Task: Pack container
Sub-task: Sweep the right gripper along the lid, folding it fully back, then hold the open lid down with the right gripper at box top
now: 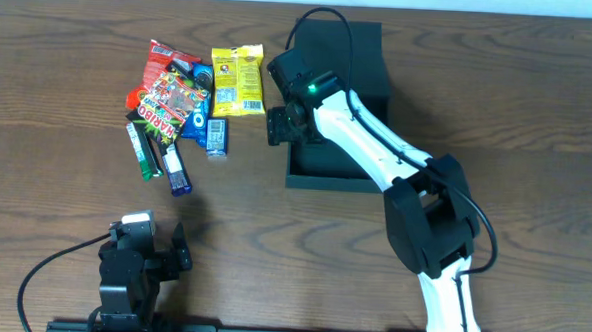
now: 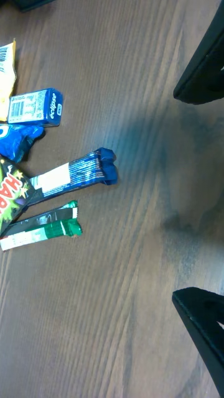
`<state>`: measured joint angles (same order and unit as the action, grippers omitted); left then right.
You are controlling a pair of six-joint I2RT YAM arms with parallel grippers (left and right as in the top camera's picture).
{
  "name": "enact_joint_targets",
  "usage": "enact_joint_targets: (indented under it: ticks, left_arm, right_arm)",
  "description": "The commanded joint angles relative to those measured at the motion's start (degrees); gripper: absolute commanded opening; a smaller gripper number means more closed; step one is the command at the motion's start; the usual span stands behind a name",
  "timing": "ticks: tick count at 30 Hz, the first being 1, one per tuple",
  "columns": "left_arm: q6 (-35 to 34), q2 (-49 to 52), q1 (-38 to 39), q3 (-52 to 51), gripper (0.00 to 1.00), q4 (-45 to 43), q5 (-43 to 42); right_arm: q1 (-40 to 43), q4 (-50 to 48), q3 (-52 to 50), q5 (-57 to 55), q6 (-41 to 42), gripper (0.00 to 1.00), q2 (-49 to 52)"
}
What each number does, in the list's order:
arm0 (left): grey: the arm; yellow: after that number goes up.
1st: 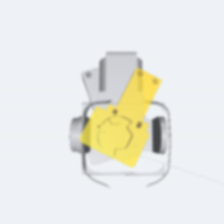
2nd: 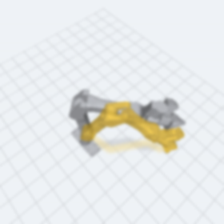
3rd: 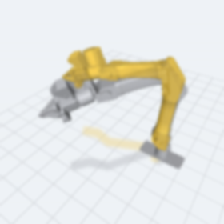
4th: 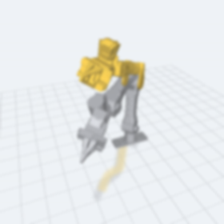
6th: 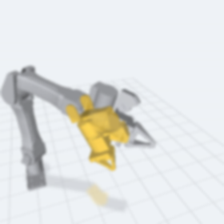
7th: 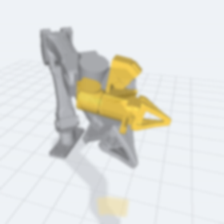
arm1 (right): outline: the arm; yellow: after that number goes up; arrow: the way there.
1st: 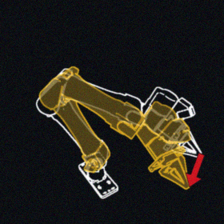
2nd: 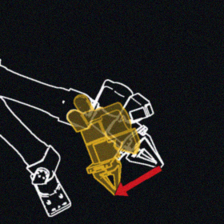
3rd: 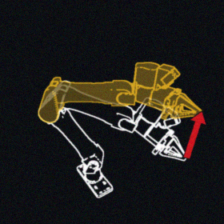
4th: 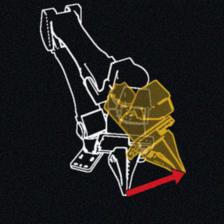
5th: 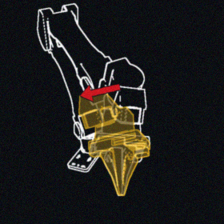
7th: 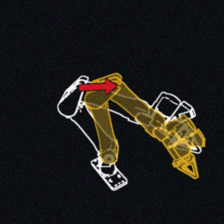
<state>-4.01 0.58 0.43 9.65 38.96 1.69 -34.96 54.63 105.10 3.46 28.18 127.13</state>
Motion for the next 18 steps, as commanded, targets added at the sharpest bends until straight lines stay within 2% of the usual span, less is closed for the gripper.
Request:
enact_joint_targets:
  ticks: [1,5,8,12,18]
  left_arm:
    - [0.81,-0.33,-0.13,-0.57,0.95,0.20,-0.22]
    - [0.81,-0.33,-0.13,-0.57,0.95,0.20,-0.22]
    - [0.81,-0.33,-0.13,-0.57,0.95,0.22,-0.22]
    - [0.81,-0.33,-0.13,-0.57,0.95,0.20,-0.22]
    - [0.81,-0.33,-0.13,-0.57,0.95,0.20,-0.24]
  right_arm:
    - [-0.59,4.59,7.34,1.68,0.35,0.99,-0.44]
    - [-0.59,12.48,20.74,-6.75,0.48,0.99,-3.80]
    - [-0.46,13.05,28.15,-15.26,-1.62,0.99,-7.69]
    - [-0.02,9.14,29.70,-21.05,-8.48,0.99,-11.91]
    - [1.70,5.51,29.66,-25.49,-12.68,0.99,-12.33]
